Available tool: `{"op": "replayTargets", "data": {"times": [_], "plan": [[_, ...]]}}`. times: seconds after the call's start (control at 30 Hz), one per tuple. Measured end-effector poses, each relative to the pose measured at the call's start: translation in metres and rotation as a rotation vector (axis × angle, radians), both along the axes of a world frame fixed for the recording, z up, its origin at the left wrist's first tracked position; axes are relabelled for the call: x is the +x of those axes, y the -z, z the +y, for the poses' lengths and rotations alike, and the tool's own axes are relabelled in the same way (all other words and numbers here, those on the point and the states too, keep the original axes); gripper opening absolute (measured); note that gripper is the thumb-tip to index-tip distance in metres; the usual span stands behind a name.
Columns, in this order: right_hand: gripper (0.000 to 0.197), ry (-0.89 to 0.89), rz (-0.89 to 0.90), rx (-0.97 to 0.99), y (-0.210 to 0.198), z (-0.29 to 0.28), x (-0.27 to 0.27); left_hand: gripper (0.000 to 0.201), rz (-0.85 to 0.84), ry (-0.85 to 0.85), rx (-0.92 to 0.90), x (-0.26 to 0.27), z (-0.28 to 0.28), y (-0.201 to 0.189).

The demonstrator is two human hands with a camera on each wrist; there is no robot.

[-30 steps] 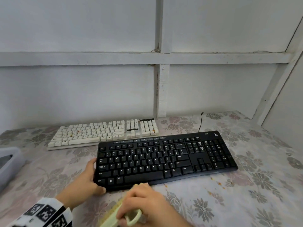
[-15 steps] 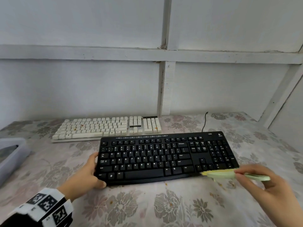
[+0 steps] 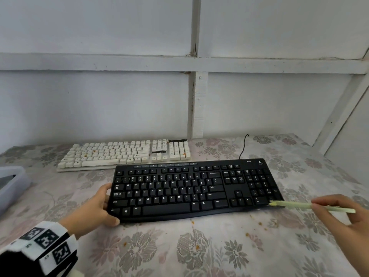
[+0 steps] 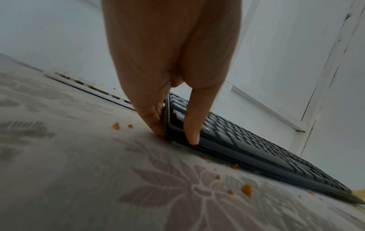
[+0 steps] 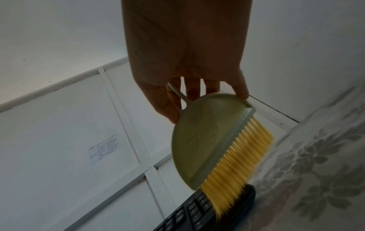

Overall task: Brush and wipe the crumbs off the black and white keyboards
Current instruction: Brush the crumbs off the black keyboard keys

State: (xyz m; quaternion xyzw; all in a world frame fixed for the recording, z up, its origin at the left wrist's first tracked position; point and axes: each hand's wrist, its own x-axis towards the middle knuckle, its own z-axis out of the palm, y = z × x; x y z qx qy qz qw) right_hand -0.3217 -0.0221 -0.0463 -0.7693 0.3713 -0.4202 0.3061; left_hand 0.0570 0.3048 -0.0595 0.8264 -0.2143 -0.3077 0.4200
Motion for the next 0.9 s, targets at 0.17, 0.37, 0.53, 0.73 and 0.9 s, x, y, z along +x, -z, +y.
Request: {"op": "replayTargets", "data": {"times": [0.17, 0.37, 0.53, 0.73, 0.9], "plan": [[0.012, 0.004, -0.046, -0.041, -0.005, 0.002, 0.0, 0.101, 0.017, -0.021, -0.019, 0.002, 0.0, -0.001], [0.041, -0.002, -0.03, -0.057, -0.006, 0.001, 0.0, 0.097, 0.079, -0.034, -0.081, -0.002, 0.0, -0.006], [0.006, -0.008, -0.084, -0.06, -0.016, 0.001, -0.004, 0.098, 0.108, -0.03, -0.071, 0.003, 0.002, -0.004], [0.031, -0.128, -0.129, -0.042, -0.034, 0.028, 0.005, 0.096, 0.125, -0.017, -0.023, 0.009, 0.001, -0.004], [0.018, -0.221, -0.181, -0.005, -0.047, 0.049, 0.019, 0.083, 0.14, 0.037, 0.046, 0.006, 0.0, -0.009]]}}
